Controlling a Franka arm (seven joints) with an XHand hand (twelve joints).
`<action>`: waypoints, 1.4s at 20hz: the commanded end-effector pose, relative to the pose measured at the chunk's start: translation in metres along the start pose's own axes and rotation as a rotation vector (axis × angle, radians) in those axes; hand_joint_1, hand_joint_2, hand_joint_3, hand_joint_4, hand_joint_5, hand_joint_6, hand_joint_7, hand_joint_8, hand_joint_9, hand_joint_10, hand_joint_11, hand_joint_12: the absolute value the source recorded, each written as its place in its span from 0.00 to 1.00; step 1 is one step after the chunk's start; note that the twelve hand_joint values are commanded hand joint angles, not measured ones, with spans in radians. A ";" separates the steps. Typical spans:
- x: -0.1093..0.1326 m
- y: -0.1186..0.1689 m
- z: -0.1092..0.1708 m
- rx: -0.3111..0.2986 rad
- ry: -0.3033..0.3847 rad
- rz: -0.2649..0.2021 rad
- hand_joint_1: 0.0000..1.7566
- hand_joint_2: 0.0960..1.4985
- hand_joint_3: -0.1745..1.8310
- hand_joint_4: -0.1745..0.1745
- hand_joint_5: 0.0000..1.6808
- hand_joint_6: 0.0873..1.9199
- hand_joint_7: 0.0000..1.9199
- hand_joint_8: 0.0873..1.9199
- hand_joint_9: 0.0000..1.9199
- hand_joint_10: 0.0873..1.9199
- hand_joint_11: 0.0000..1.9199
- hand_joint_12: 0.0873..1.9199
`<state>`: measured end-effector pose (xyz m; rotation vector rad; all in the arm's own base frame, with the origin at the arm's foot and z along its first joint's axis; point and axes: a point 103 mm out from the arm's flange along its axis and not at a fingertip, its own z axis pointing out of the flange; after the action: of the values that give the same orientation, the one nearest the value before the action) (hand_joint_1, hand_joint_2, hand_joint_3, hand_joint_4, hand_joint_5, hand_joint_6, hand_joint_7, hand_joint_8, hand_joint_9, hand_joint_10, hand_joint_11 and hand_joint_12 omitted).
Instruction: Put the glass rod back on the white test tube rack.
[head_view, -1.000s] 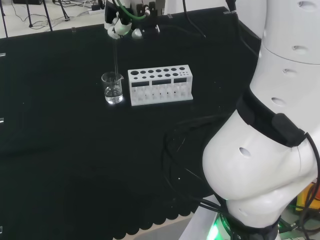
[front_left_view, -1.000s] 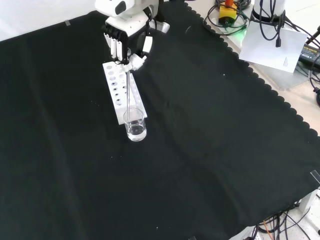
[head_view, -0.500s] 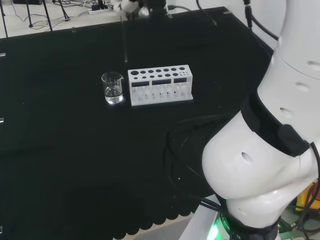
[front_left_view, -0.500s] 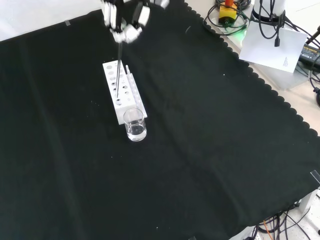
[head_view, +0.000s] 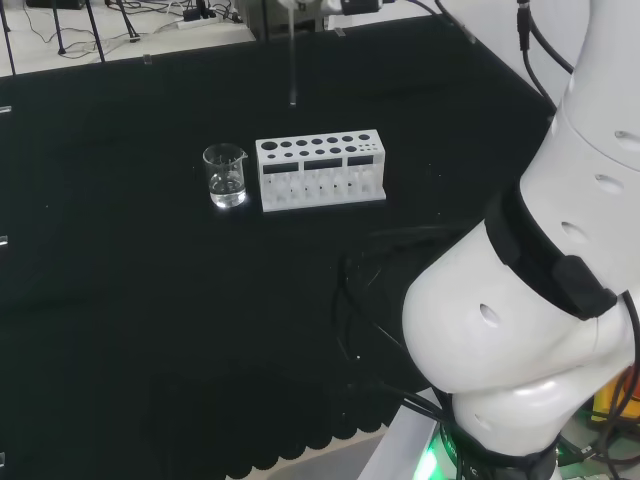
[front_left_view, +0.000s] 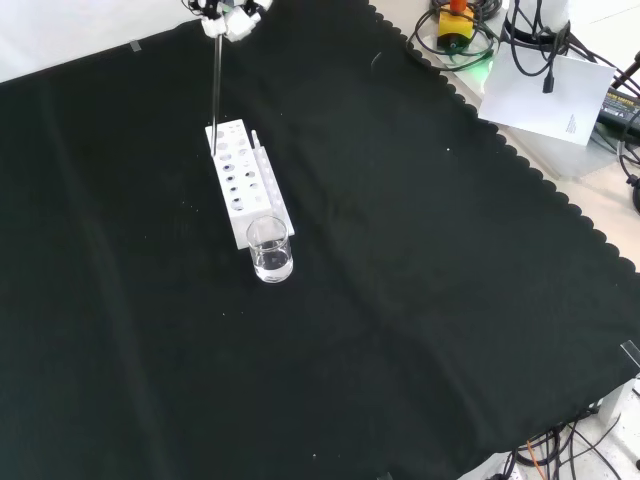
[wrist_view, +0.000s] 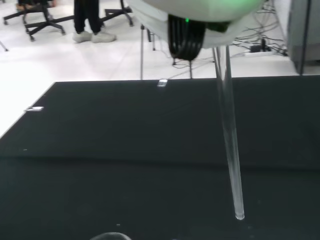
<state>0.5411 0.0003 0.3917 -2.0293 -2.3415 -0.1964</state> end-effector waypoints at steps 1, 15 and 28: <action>-0.030 -0.008 0.006 0.016 -0.010 0.057 0.75 0.44 0.39 0.00 0.75 0.15 0.63 0.53 0.84 0.42 0.86 0.28; -0.048 -0.037 0.010 0.027 -0.020 0.103 0.75 0.44 0.40 0.00 0.75 0.15 0.63 0.53 0.84 0.42 0.86 0.28; -0.064 -0.037 0.026 0.051 -0.033 0.123 0.75 0.44 0.40 0.00 0.75 0.15 0.63 0.53 0.84 0.42 0.86 0.28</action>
<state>0.5122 -0.0589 0.3623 -2.1542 -2.2186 -0.0999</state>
